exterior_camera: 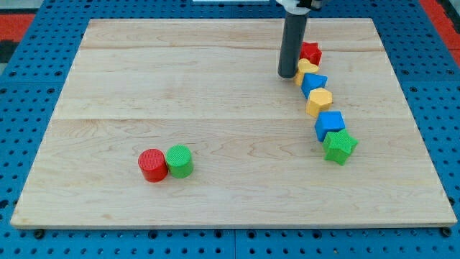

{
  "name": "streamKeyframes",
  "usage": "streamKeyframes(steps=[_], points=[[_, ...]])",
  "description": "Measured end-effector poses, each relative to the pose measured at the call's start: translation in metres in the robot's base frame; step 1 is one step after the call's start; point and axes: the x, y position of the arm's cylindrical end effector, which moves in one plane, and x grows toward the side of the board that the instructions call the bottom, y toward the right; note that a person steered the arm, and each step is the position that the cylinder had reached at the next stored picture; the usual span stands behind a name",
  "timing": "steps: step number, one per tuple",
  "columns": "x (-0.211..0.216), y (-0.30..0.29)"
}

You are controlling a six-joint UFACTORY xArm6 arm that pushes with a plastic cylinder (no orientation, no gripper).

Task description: Push the red star a little bit right

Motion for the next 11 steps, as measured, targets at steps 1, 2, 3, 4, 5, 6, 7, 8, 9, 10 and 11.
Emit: streamKeyframes(steps=[1, 2, 3, 4, 5, 6, 7, 8, 9, 10, 11], points=[[0.0, 0.009], [0.0, 0.009], [-0.011, -0.019], [-0.034, -0.02], [-0.054, -0.013], [-0.058, -0.004], [-0.057, 0.006], [-0.057, 0.007], [-0.057, 0.023], [-0.057, 0.029], [-0.057, -0.014]])
